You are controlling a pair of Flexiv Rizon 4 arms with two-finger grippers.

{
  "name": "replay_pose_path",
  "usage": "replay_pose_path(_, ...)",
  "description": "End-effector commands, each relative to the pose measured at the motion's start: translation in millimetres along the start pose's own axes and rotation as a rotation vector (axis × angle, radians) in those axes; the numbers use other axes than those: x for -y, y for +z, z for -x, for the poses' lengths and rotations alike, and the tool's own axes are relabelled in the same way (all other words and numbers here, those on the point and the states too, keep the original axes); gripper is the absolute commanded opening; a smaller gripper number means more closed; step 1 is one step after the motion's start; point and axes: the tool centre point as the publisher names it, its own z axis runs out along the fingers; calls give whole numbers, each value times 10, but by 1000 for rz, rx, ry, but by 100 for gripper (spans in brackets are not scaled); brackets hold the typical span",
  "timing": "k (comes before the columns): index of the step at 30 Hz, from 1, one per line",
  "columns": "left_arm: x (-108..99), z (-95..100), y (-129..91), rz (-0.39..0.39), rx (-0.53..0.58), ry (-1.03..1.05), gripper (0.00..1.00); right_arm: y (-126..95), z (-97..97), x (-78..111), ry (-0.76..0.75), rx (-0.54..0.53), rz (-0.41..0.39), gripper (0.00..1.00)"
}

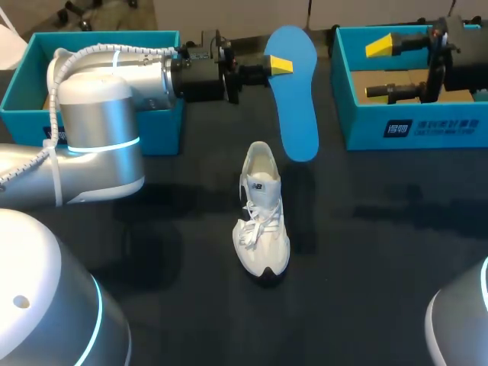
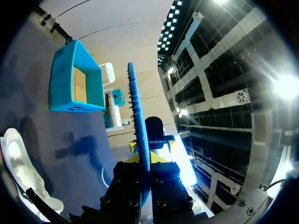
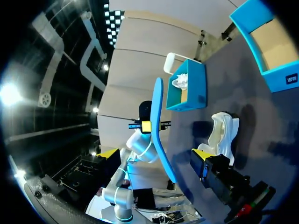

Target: Take the shoe out of the shoebox, open the shoe tongue, remove and reinsert the insole, then place the shoe into the shoebox

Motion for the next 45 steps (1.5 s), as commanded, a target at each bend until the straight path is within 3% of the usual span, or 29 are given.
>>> replay_pose_path(1,-6,5,-1,-2,-1,0,0,13,-3,-21,0,2,-3,100)
replay_pose_path(6,-6,5,-1,-2,-1,0,0,13,-3,-21,0,2,-3,100)
replay_pose_path(17,13,-60,-156,47,43,423,0,13,-3,-21,0,2,-3,100)
replay_pose_path(22,-15,-46,-186,63,42,794,0,13,-3,-21,0,2,-3,100)
replay_pose_path(26,-61,-86,-195,3,-80,1047,0,13,-3,-21,0,2,-3,100)
replay_pose_path(28,-91,-91,-187,9,-113,1194,0,13,-3,-21,0,2,-3,100)
replay_pose_path(34,-65,-94,-154,80,-134,1484,0,13,-3,-21,0,2,-3,100)
replay_pose_path(38,-36,-135,-156,85,-140,1596,0,13,-3,-21,0,2,-3,100)
replay_pose_path(45,89,-29,-227,179,-114,1857,0,13,-3,-21,0,2,-3,100)
